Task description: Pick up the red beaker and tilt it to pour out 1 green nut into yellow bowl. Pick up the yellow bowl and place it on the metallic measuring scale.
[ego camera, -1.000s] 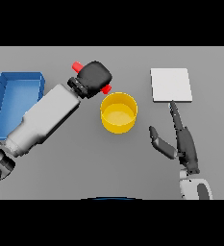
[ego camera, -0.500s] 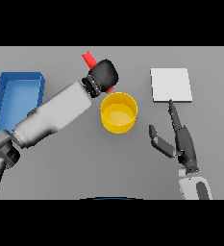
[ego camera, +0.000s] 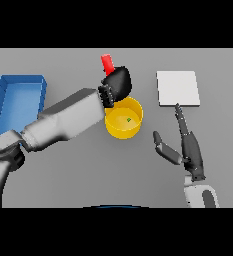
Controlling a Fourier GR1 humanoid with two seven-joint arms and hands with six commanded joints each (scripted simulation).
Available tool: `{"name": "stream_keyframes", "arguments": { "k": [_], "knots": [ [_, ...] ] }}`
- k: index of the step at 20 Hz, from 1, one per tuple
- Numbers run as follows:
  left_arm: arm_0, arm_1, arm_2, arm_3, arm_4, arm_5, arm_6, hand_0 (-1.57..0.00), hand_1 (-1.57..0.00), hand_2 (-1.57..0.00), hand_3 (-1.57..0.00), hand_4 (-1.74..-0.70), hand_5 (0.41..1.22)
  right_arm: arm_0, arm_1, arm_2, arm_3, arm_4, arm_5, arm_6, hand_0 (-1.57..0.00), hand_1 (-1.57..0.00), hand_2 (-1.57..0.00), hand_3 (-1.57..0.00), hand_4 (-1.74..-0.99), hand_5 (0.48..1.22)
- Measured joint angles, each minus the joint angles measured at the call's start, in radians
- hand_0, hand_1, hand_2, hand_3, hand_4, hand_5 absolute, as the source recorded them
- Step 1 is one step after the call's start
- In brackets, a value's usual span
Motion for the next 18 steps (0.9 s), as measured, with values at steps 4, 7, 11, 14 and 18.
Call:
{"name": "stream_keyframes", "arguments": {
  "k": [4, 7, 11, 14, 18],
  "knots": [
    [-0.075, -0.034, -0.094, 0.053, -0.046, -0.036, -0.054, -1.57, -1.57, -1.57, -1.57, -1.73, 1.221, -0.003, 0.000, 0.001, 0.006, 0.009, -0.008, -0.016, 0.00, 0.00, 0.00, 0.00, -1.051, 0.677],
    [-0.103, -0.062, -0.124, 0.080, -0.051, -0.043, -0.051, -1.57, -1.57, -1.57, -1.57, -1.73, 1.221, -0.004, 0.001, 0.004, -0.006, 0.011, -0.006, 0.000, 0.00, 0.00, 0.00, 0.00, -1.035, 0.685],
    [-0.190, -0.026, -0.082, 0.123, -0.002, 0.001, -0.088, -1.57, -1.57, -1.57, -1.57, -1.73, 1.221, -0.001, -0.004, -0.002, -0.005, -0.007, 0.005, -0.016, 0.00, 0.00, 0.00, 0.00, -1.030, 0.683],
    [-0.264, 0.011, -0.028, 0.171, 0.052, 0.009, -0.098, -1.57, -1.57, -1.57, -1.26, -1.73, 1.221, 0.008, -0.003, 0.012, -0.012, 0.029, -0.013, -0.019, 0.00, 0.00, 0.00, 0.00, -1.024, 0.681],
    [-0.341, 0.057, 0.102, 0.293, 0.173, 0.054, -0.100, -1.57, -1.57, -1.57, -1.29, -1.73, 1.221, -0.011, 0.000, 0.005, -0.013, 0.009, -0.002, 0.030, 0.00, 0.00, 0.00, 0.00, -1.001, 0.683]
  ]
}}
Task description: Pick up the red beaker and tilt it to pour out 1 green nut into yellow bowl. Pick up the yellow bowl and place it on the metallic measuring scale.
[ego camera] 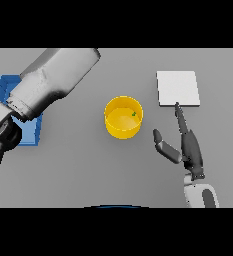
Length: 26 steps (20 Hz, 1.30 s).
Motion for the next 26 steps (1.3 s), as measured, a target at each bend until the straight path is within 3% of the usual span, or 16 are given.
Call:
{"name": "stream_keyframes", "arguments": {
  "k": [1, 7, 9, 11, 13, 17, 20, 23, 26],
  "knots": [
    [-0.019, 0.006, 0.050, 0.041, 0.047, -0.013, 0.021, -1.57, -1.57, -1.57, -1.35, -1.73, 1.221, 0.016, -0.005, 0.004, 0.001, 0.003, 0.003, -0.037, 0.00, 0.00, 0.00, 0.00, -0.996, 0.681],
    [-0.007, 0.156, 0.323, 0.157, 0.343, 0.024, 0.167, -1.57, -1.57, -1.57, -1.45, -1.74, 1.221, -0.010, 0.011, 0.001, 0.026, -0.009, -0.003, -0.024, 0.00, 0.00, 0.00, 0.00, -1.004, 0.668],
    [0.043, 0.216, 0.396, 0.172, 0.439, 0.086, 0.215, -1.57, -1.57, -1.57, -1.45, -1.74, 1.221, -0.012, 0.005, -0.011, 0.023, -0.036, 0.008, -0.044, 0.00, 0.00, 0.00, 0.00, -0.996, 0.664],
    [0.106, 0.260, 0.457, 0.180, 0.532, 0.156, 0.229, -1.57, -1.57, -1.57, -1.42, -1.74, 1.221, -0.017, 0.016, -0.008, 0.028, -0.039, 0.007, -0.033, 0.00, 0.00, 0.00, 0.00, -1.023, 0.654],
    [0.169, 0.316, 0.504, 0.172, 0.608, 0.207, 0.291, -1.57, -1.57, -1.57, -1.42, -1.74, 1.221, -0.027, 0.012, 0.000, 0.035, -0.017, 0.000, -0.025, 0.00, 0.00, 0.00, 0.00, -1.044, 0.654],
    [0.336, 0.372, 0.607, 0.090, 0.797, 0.301, 0.371, -1.57, -1.57, -1.57, -1.46, -1.74, 1.221, -0.012, 0.012, 0.009, 0.026, -0.006, -0.003, -0.035, 0.00, 0.00, 0.00, 0.00, -1.048, 0.652],
    [0.472, 0.389, 0.652, -0.014, 0.913, 0.372, 0.445, -1.57, -1.57, -1.57, -1.47, -1.74, 1.221, -0.017, -0.001, 0.011, 0.033, 0.023, -0.013, -0.013, 0.00, 0.00, 0.00, 0.00, -1.052, 0.648],
    [0.611, 0.423, 0.675, -0.181, 1.002, 0.431, 0.496, -1.57, -1.57, -1.57, -1.48, -1.74, 1.221, -0.008, -0.007, 0.015, 0.025, 0.034, -0.015, -0.018, 0.00, 0.00, 0.00, 0.00, -1.041, 0.650],
    [0.744, 0.419, 0.665, -0.342, 1.062, 0.518, 0.606, -1.57, -1.57, -1.57, -1.44, -1.74, 1.221, -0.015, -0.013, 0.008, 0.020, 0.021, -0.006, -0.018, 0.00, 0.00, 0.00, 0.00, -1.020, 0.645]
  ]
}}
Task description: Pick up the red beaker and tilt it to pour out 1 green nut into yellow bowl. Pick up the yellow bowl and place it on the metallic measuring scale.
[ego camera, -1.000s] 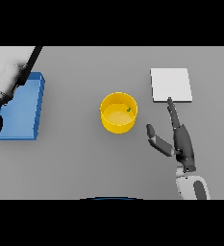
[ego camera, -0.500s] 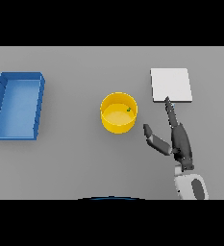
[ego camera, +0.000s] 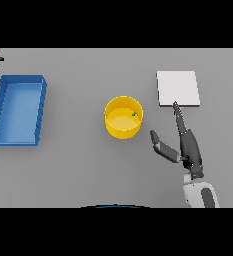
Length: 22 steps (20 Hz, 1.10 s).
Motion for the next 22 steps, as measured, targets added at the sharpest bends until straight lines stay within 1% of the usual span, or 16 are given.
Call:
{"name": "stream_keyframes", "arguments": {
  "k": [3, 5, 6, 7, 9, 10, 11, 12, 13, 14, 16, 17, 19, 20, 21, 22],
  "knots": [
    [0.102, 0.019, -0.001, -0.117, 0.043, 0.061, 0.006, -1.57, -1.57, -1.57, -1.45, -1.74, 1.221, 0.001, 0.000, -0.001, 0.016, 0.000, 0.001, 0.002, 0.00, 0.00, 0.00, 0.00, -1.015, 0.646],
    [0.147, 0.017, -0.006, -0.169, 0.069, 0.094, 0.023, -1.57, -1.57, -1.57, -1.50, -1.74, 1.221, 0.008, 0.001, -0.003, 0.018, -0.018, 0.012, -0.017, 0.00, 0.00, 0.00, 0.00, -1.005, 0.647],
    [0.178, 0.011, -0.010, -0.193, 0.082, 0.113, 0.013, -1.57, -1.57, -1.57, -1.51, -1.74, 1.221, 0.003, -0.001, -0.005, 0.034, -0.014, 0.010, -0.011, 0.00, 0.00, 0.00, 0.00, -1.004, 0.648],
    [0.194, 0.001, -0.014, -0.198, 0.092, 0.131, 0.009, -1.57, -1.57, -1.57, -1.52, -1.74, 1.194, -0.004, -0.001, -0.009, 0.032, -0.014, 0.004, -0.017, 0.00, 0.00, 0.00, 0.00, -1.005, 0.647],
    [0.223, 0.002, -0.025, -0.231, 0.112, 0.157, 0.035, -1.57, -1.57, -1.57, -1.54, -1.74, 1.151, 0.025, 0.005, 0.001, 0.013, -0.020, 0.013, -0.037, 0.00, 0.00, 0.00, 0.00, -1.012, 0.650],
    [0.236, 0.005, -0.026, -0.242, 0.125, 0.169, 0.044, -1.57, -1.57, -1.57, -1.55, -1.74, 1.123, 0.028, 0.001, -0.003, 0.015, -0.026, 0.013, -0.060, 0.00, 0.00, 0.00, 0.00, -1.010, 0.650],
    [0.254, 0.008, -0.035, -0.273, 0.128, 0.179, 0.066, -1.57, -1.57, -1.57, -1.55, -1.74, 1.088, 0.013, -0.001, -0.007, 0.008, -0.021, 0.009, -0.033, 0.00, 0.00, 0.00, 0.00, -1.012, 0.648],
    [0.274, 0.011, -0.042, -0.291, 0.124, 0.182, 0.070, -1.57, -1.57, -1.57, -1.56, -1.74, 1.046, 0.018, 0.000, -0.007, 0.018, -0.019, 0.006, -0.040, 0.00, 0.00, 0.00, 0.00, -1.013, 0.644],
    [0.281, 0.022, -0.051, -0.307, 0.112, 0.182, 0.074, -1.57, -1.57, -1.57, -1.56, -1.71, 0.991, 0.009, 0.001, -0.011, 0.028, -0.019, 0.002, -0.032, 0.00, 0.00, 0.00, 0.00, -1.017, 0.638],
    [0.286, 0.027, -0.067, -0.311, 0.091, 0.186, 0.090, -1.57, -1.57, -1.57, -1.56, -1.65, 0.941, 0.005, 0.007, -0.008, 0.028, -0.018, 0.000, -0.026, 0.00, 0.00, 0.00, 0.00, -1.021, 0.636],
    [0.311, 0.044, -0.081, -0.337, 0.076, 0.177, 0.093, -1.57, -1.57, -1.56, -1.54, -1.40, 0.848, 0.011, 0.004, -0.005, 0.016, -0.012, -0.002, -0.035, 0.00, 0.00, 0.00, 0.00, -1.017, 0.635],
    [0.323, 0.049, -0.087, -0.360, 0.077, 0.172, 0.107, -1.57, -1.54, -1.50, -1.47, -1.28, 0.810, 0.014, -0.005, -0.011, 0.009, -0.015, 0.001, -0.026, 0.00, 0.00, 0.00, 0.00, -1.012, 0.634],
    [0.337, 0.060, -0.093, -0.385, 0.081, 0.157, 0.105, -1.39, -1.22, -1.21, -1.14, -1.07, 0.749, 0.001, 0.000, -0.011, 0.018, -0.026, 0.008, -0.025, 0.00, 0.00, 0.00, 0.00, -1.007, 0.635],
    [0.345, 0.066, -0.092, -0.397, 0.086, 0.150, 0.094, -1.21, -1.00, -1.02, -0.95, -1.00, 0.720, 0.014, 0.009, -0.001, 0.013, -0.018, 0.004, -0.039, 0.00, 0.00, 0.00, 0.00, -1.004, 0.636],
    [0.342, 0.071, -0.091, -0.397, 0.089, 0.142, 0.105, -0.97, -0.80, -0.82, -0.77, -0.96, 0.696, 0.018, 0.005, -0.007, 0.010, -0.021, 0.001, -0.034, 0.00, 0.00, 0.00, 0.00, -1.004, 0.635],
    [0.344, 0.073, -0.091, -0.392, 0.094, 0.131, 0.106, -0.77, -0.64, -0.65, -0.61, -0.92, 0.677, 0.020, 0.004, -0.006, 0.013, -0.021, 0.003, -0.037, 0.00, 0.00, 0.00, 0.00, -1.005, 0.634]
  ]
}}
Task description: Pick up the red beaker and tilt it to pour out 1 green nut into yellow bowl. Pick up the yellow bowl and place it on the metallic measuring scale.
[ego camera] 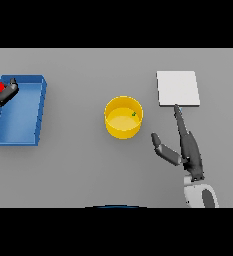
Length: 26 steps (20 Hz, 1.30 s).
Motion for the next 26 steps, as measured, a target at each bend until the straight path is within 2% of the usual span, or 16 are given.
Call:
{"name": "stream_keyframes", "arguments": {
  "k": [3, 6, 8, 10, 11, 14, 16, 18, 19, 22, 26],
  "knots": [
    [-0.011, -0.005, -0.038, 0.024, -0.021, -0.049, -0.003, -0.39, -0.33, -0.33, -0.31, -0.84, 0.657, 0.005, -0.003, 0.001, -0.016, 0.001, -0.001, -0.007, 0.00, 0.00, 0.00, 0.00, -1.011, 0.639],
    [-0.013, -0.006, -0.040, 0.059, -0.021, -0.075, -0.057, -0.20, -0.17, -0.17, -0.16, -0.80, 0.652, -0.007, 0.002, 0.003, -0.004, 0.004, -0.001, 0.014, 0.00, 0.00, 0.00, 0.00, -1.015, 0.642],
    [-0.020, -0.012, -0.042, 0.072, -0.028, -0.072, -0.063, -0.13, -0.11, -0.11, -0.10, -0.79, 0.649, -0.008, -0.005, 0.006, -0.006, 0.015, 0.000, 0.015, 0.00, 0.00, 0.00, 0.00, -1.021, 0.640],
    [-0.017, -0.011, -0.034, 0.072, -0.030, -0.057, -0.089, -0.08, -0.07, -0.07, -0.07, -0.77, 0.655, -0.024, -0.026, 0.006, 0.003, 0.041, 0.004, 0.054, 0.00, 0.00, 0.00, 0.00, -1.014, 0.666],
    [-0.014, -0.011, -0.035, 0.070, -0.034, -0.051, -0.104, -0.07, -0.05, -0.06, -0.05, -0.76, 0.657, -0.032, -0.045, 0.027, -0.011, 0.045, 0.045, 0.043, 0.00, 0.00, 0.00, 0.00, -1.005, 0.669],
    [-0.029, -0.011, -0.040, 0.057, -0.025, -0.053, -0.102, -0.03, -0.03, -0.03, -0.03, -0.75, 0.662, -0.151, -0.166, 0.056, 0.032, 0.131, 0.153, 0.087, 0.00, 0.00, 0.00, 0.00, -1.071, 0.678],
    [-0.029, -0.016, -0.043, 0.053, -0.026, -0.044, -0.108, -0.02, -0.02, -0.02, -0.02, -0.74, 0.668, -0.224, -0.216, 0.095, 0.049, 0.189, 0.214, 0.129, 0.00, 0.00, 0.00, 0.00, -1.122, 0.674],
    [-0.027, -0.011, -0.044, 0.050, -0.029, -0.044, -0.116, -0.01, -0.01, -0.01, -0.01, -0.73, 0.677, -0.286, -0.268, 0.141, 0.072, 0.266, 0.241, 0.100, 0.00, 0.00, 0.00, 0.00, -1.174, 0.674],
    [-0.017, 0.001, -0.045, 0.037, -0.026, -0.050, -0.107, -0.01, -0.01, -0.01, -0.01, -0.73, 0.680, -0.324, -0.292, 0.162, 0.087, 0.295, 0.269, 0.110, 0.00, 0.00, 0.00, 0.00, -1.192, 0.677],
    [-0.020, -0.015, -0.057, 0.044, -0.027, -0.036, -0.101, 0.00, 0.00, 0.00, 0.00, -0.74, 0.693, -0.418, -0.332, 0.231, 0.144, 0.364, 0.345, 0.069, 0.00, 0.00, 0.00, 0.00, -1.217, 0.676],
    [-0.027, -0.001, -0.066, 0.045, -0.028, -0.043, -0.094, 0.00, 0.00, 0.00, 0.00, -0.74, 0.702, -0.545, -0.389, 0.325, 0.208, 0.479, 0.418, 0.014, 0.00, 0.00, 0.00, 0.00, -1.223, 0.703]
  ]
}}
